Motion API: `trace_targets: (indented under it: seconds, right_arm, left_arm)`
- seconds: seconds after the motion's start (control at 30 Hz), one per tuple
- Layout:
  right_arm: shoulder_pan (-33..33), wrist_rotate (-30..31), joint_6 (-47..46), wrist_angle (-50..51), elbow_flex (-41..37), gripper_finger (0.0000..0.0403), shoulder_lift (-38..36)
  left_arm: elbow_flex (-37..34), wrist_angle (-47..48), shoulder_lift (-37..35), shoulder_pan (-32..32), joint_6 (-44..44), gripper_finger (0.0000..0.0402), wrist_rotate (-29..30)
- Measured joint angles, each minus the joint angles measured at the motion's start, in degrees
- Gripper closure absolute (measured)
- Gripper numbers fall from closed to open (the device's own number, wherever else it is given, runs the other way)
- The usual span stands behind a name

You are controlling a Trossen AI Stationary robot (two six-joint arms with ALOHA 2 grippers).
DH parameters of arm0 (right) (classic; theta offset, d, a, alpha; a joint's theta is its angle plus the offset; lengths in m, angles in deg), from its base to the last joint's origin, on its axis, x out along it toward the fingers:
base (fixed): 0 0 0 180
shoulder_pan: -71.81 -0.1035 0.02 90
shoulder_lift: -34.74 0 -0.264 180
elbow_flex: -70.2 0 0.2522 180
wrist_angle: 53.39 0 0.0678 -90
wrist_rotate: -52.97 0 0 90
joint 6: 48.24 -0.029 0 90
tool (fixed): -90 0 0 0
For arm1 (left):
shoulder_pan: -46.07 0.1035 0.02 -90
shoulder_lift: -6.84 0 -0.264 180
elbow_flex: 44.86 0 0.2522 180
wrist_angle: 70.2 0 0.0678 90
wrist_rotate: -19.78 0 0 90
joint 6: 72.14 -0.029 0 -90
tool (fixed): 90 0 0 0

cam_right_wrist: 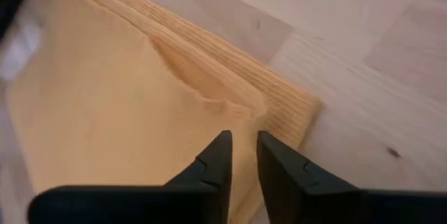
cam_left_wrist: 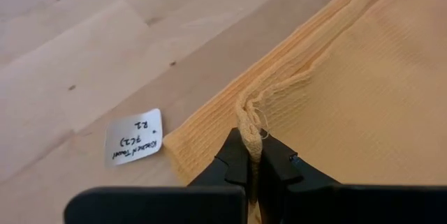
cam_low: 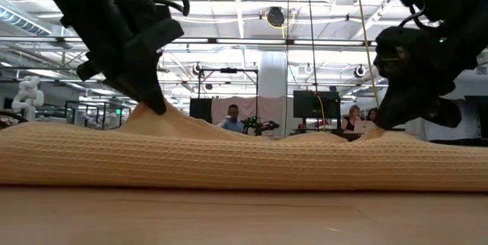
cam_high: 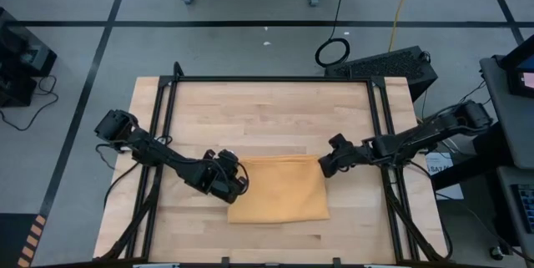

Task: Roll towel
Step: Fold the yellow towel in

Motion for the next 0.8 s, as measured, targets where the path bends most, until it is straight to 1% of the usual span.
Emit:
trace_targets:
  seconds: [0.13, 0.23, 0.37, 0.47, 0.63, 0.73, 0.8]
  right_arm:
    - [0.0, 0.1, 0.2, -0.1, 0.4, 0.0321, -1.9]
    - [0.0, 0.1, 0.4, 0.1, 0.4, 0.0309, -3.0]
    - [0.0, 0.1, 0.8, 0.3, 0.4, 0.0300, -4.8]
    - [0.0, 0.1, 1.7, 0.3, 0.4, 0.0298, -6.1]
    - [0.0, 0.0, 2.0, 2.0, 0.4, 0.0298, -7.9]
    - [0.0, -0.1, 2.9, 2.6, 0.4, 0.0298, -8.8]
    - [0.0, -0.1, 3.2, 2.7, 0.4, 0.0298, -9.3]
  left_arm:
    - [0.0, 0.7, 0.0, 0.0, 0.0, 0.0393, -0.4]
    - [0.0, 3.2, 0.0, 0.0, 0.0, 0.0393, -0.5]
    - [0.0, 6.2, 0.0, 0.3, 0.5, 0.0378, -0.5]
    - [0.0, 8.1, 0.0, 0.9, 1.5, 0.0353, -0.2]
    - [0.0, 8.5, 0.0, 1.1, 1.5, 0.0298, -0.1]
    - [0.2, 9.8, 0.0, 1.1, 1.6, 0.0263, -1.7]
    - [1.6, 13.9, 0.0, 1.1, 1.5, 0.0243, -3.2]
